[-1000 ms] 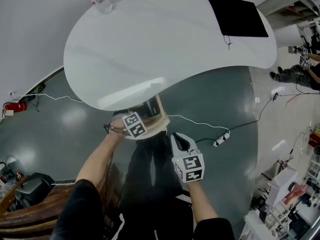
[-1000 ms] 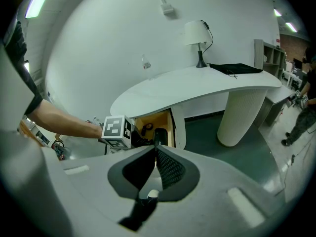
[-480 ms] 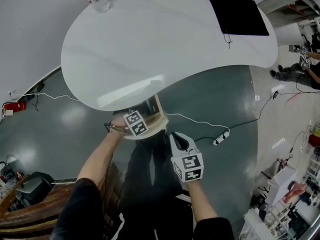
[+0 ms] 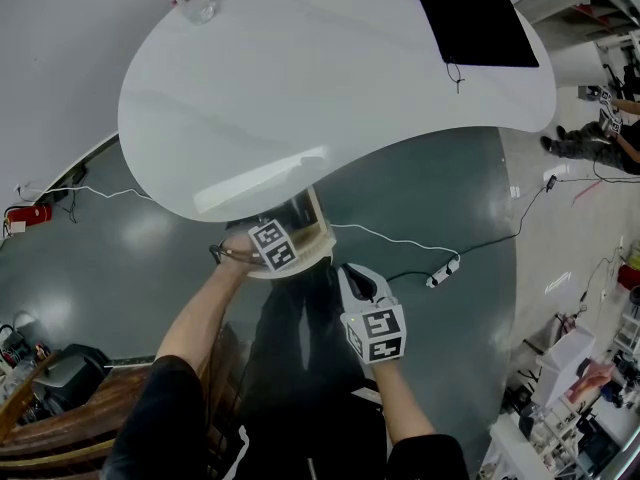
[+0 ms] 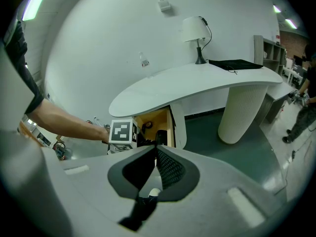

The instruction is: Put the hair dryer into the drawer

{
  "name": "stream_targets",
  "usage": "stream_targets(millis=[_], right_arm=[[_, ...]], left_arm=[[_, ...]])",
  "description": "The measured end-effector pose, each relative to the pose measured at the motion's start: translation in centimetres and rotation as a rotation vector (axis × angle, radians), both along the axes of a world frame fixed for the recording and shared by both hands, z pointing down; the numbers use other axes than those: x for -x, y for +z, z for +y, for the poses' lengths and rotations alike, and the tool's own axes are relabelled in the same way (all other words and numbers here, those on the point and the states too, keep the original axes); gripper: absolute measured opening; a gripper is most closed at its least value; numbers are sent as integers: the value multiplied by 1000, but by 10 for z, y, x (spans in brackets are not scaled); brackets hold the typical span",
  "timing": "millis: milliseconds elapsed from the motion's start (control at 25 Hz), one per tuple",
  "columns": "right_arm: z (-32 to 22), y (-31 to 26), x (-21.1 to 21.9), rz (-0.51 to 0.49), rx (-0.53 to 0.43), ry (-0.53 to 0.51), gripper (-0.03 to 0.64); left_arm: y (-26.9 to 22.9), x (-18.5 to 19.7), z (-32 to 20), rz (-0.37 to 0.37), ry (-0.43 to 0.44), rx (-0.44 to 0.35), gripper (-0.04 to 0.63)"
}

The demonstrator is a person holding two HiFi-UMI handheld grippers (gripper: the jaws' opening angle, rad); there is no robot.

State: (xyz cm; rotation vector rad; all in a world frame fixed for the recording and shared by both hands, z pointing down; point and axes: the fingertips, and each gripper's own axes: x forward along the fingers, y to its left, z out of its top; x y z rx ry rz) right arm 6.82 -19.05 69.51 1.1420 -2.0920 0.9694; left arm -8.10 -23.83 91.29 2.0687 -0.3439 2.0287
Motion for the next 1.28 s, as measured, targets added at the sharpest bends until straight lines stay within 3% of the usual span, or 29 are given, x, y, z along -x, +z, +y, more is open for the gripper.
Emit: stream_targets(millis=[640, 1280], right_arm=[[3, -1, 2, 0, 8, 4, 6], [-1, -17, 5, 1, -35, -28, 6]], left_arm=[[12, -3, 4, -59, -15, 18, 210], [-33, -7, 2, 35, -39, -74, 212]])
